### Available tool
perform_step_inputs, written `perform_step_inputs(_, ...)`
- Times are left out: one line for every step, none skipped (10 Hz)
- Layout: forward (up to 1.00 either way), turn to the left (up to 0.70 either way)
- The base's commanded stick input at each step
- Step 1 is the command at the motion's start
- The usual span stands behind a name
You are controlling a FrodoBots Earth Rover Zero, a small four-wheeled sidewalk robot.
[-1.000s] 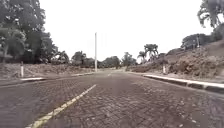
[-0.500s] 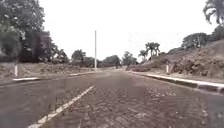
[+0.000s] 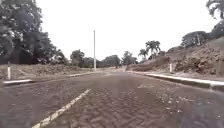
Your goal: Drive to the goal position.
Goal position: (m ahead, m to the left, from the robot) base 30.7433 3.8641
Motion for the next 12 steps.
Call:
perform_step_inputs(1.00, 0.00)
perform_step_inputs(1.00, 0.00)
perform_step_inputs(1.00, 0.00)
perform_step_inputs(1.00, 0.00)
perform_step_inputs(1.00, 0.00)
perform_step_inputs(1.00, 0.00)
perform_step_inputs(1.00, 0.00)
perform_step_inputs(1.00, 0.00)
perform_step_inputs(1.00, 0.00)
perform_step_inputs(1.00, 0.00)
perform_step_inputs(1.00, 0.00)
perform_step_inputs(1.00, 0.00)
